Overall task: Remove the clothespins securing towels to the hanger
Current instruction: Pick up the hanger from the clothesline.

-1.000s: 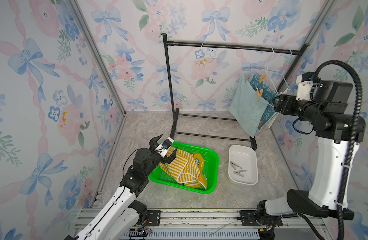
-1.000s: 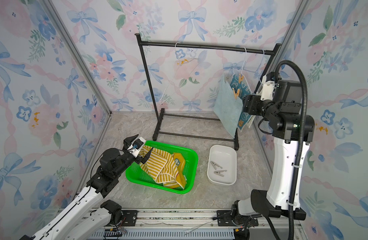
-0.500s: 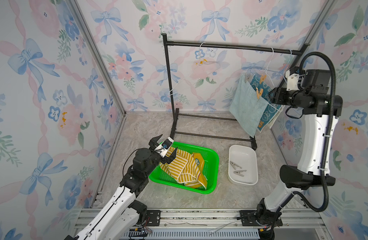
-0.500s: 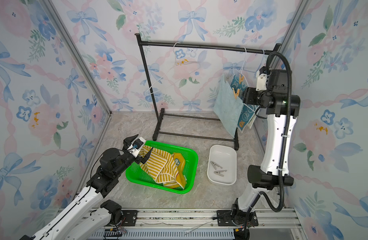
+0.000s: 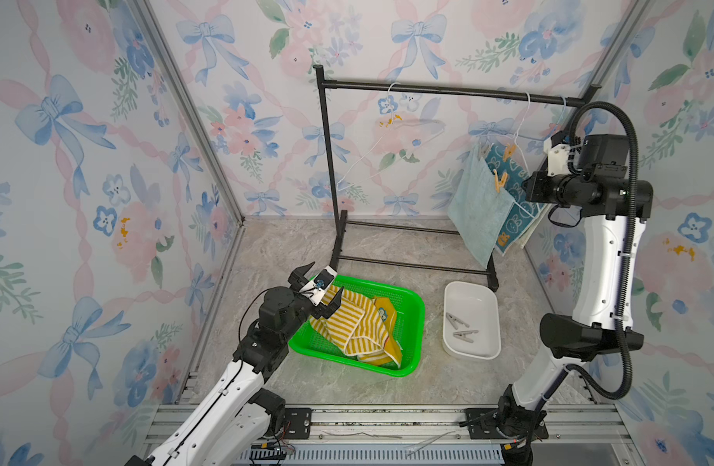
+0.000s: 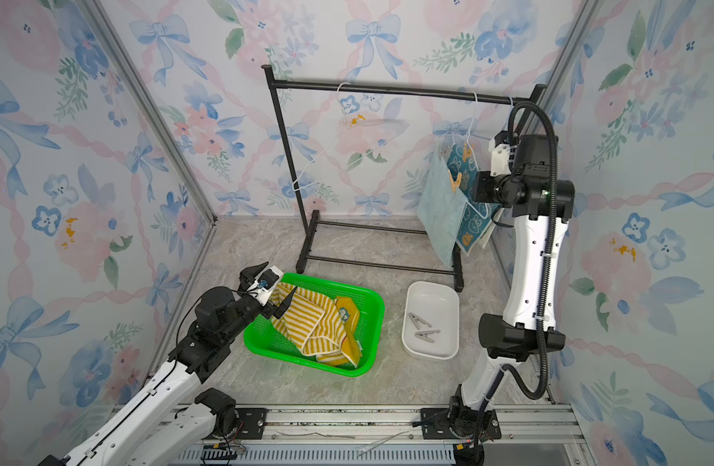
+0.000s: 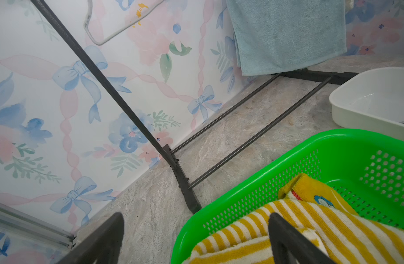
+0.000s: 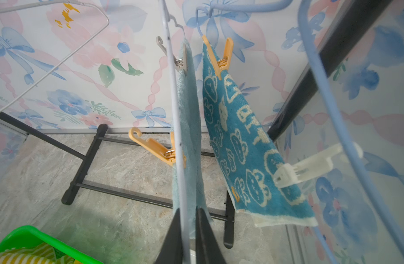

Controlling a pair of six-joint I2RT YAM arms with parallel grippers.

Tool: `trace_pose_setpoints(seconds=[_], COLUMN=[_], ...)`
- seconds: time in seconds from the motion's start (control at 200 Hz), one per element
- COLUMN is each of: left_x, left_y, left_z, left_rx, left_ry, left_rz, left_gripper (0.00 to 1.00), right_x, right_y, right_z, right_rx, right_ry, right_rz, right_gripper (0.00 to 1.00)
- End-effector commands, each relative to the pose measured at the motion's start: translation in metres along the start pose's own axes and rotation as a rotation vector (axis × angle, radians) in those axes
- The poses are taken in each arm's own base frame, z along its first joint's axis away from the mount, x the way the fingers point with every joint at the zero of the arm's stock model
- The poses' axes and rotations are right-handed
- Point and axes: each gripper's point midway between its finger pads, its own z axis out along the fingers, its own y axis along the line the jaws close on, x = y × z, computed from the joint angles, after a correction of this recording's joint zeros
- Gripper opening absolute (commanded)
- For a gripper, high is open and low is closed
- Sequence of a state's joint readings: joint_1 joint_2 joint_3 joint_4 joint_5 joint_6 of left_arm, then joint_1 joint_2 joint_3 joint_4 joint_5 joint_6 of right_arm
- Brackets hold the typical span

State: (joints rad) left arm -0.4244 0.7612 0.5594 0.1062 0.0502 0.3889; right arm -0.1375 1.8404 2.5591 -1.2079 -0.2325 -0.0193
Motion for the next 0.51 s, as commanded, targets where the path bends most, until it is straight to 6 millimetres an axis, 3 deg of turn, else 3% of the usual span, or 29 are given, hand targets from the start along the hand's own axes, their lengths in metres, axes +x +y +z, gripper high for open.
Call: trace_pose_setpoints(seconds=[0.0,0.185,0.5], left_x=[-0.001,-0.003,-0.005], left_y=[0.002,0.002,0.003], left_z=[-0.001,-0.002,-0.003], left_rx=[0.000,-0.001,-0.004], left_ry=[-0.003,-0.008,-0.017], left_rz=[0.005,0.005,0.005], left_gripper=[0.98,0.98,0.98], right_x=[-0.009,-0.019,-0.049], right_y=[0.001,0.010,0.033], right_z=[-0.002,-0.008,-0.038], right_rx=[-0.015,-0.059,-0.158], right_ry=[-0.036,-0.095,-0.270], right_rz=[-0.019,-0.048,-0.065], right_gripper=[0.04,0.00,0.00])
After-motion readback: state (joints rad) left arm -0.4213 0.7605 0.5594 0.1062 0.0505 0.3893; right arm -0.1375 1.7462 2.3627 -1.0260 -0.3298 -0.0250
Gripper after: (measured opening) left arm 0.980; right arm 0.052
